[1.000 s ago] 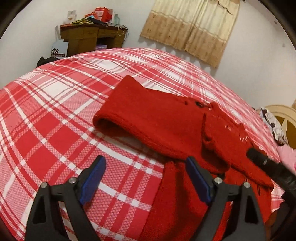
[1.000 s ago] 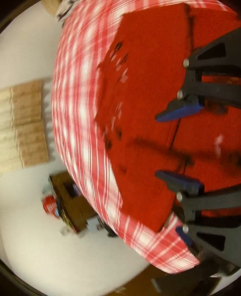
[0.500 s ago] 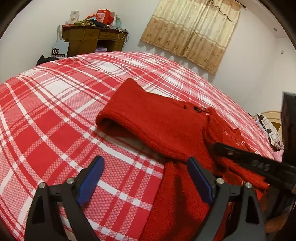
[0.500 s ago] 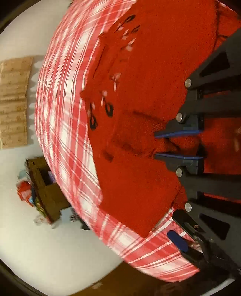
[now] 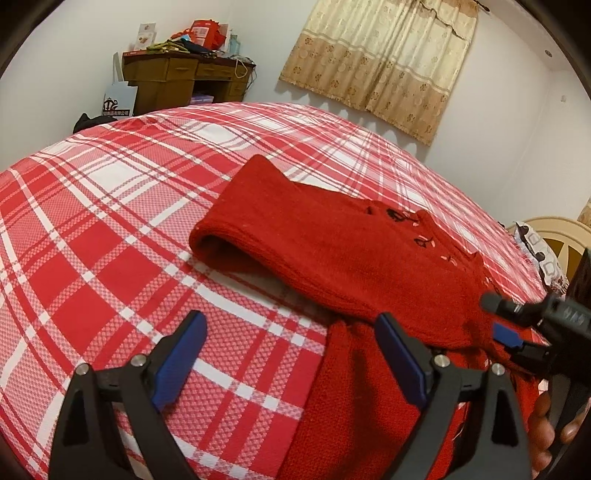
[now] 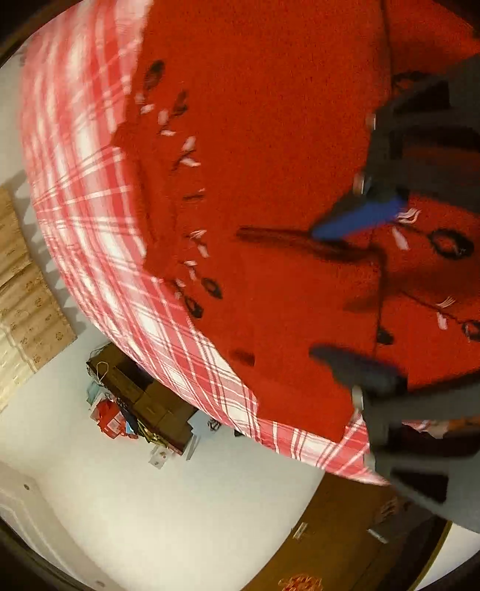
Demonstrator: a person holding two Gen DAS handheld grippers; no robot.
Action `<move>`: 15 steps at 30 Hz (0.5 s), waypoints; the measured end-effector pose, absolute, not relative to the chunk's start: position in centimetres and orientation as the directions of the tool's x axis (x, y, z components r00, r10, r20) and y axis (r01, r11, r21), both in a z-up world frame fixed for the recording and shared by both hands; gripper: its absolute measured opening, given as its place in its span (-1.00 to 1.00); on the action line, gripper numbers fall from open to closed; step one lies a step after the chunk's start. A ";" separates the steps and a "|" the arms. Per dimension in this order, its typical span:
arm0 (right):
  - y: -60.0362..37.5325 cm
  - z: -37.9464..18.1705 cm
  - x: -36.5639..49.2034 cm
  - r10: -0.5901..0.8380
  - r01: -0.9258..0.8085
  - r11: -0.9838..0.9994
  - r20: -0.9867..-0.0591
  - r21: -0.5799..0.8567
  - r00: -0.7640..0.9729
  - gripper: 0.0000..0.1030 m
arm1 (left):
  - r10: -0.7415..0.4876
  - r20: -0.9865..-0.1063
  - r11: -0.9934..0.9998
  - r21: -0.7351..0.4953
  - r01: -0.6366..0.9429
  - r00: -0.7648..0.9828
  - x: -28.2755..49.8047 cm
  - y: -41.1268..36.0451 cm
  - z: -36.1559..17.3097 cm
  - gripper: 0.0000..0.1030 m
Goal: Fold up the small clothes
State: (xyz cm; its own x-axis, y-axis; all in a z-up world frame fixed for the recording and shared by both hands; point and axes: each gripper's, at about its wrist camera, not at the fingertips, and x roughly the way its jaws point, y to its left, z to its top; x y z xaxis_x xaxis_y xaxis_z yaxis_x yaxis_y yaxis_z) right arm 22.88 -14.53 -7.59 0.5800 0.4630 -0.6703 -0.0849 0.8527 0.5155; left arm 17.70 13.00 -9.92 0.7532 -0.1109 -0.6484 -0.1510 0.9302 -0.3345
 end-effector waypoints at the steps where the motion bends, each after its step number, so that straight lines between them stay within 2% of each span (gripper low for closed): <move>1: -14.4 -7.3 22.8 0.448 -0.088 0.862 -0.671 0.499 0.591 0.40 | -0.110 -0.649 0.931 -0.333 -0.151 0.753 17.7 13.0 -9.9 0.84; 5: -12.8 -7.6 23.8 0.396 -0.111 0.904 -0.709 0.413 0.584 0.35 | -0.110 -0.649 0.933 -0.329 -0.148 0.752 17.7 12.9 -9.9 0.87; 7: -12.2 -8.1 24.3 0.380 -0.133 0.918 -0.730 0.374 0.569 -0.08 | -0.108 -0.650 0.933 -0.327 -0.148 0.752 17.7 12.9 -9.9 0.87; 8: -11.5 -8.3 24.6 0.353 -0.147 0.933 -0.751 0.329 0.559 -0.53 | -0.109 -0.650 0.933 -0.327 -0.148 0.752 17.7 12.9 -9.9 0.87; 9: -10.7 -8.4 24.8 0.318 -0.163 0.948 -0.772 0.274 0.550 -0.71 | -0.110 -0.650 0.933 -0.329 -0.148 0.752 17.7 12.9 -9.9 0.87; 12: -10.1 -7.4 24.5 0.305 -0.205 0.952 -0.772 0.229 0.557 -0.80 | -0.110 -0.649 0.933 -0.329 -0.147 0.753 17.7 12.8 -10.0 0.87; 15: -9.6 -4.2 23.9 0.327 -0.235 0.945 -0.723 0.229 0.608 -0.80 | -0.109 -0.650 0.933 -0.327 -0.147 0.752 17.7 12.8 -10.0 0.88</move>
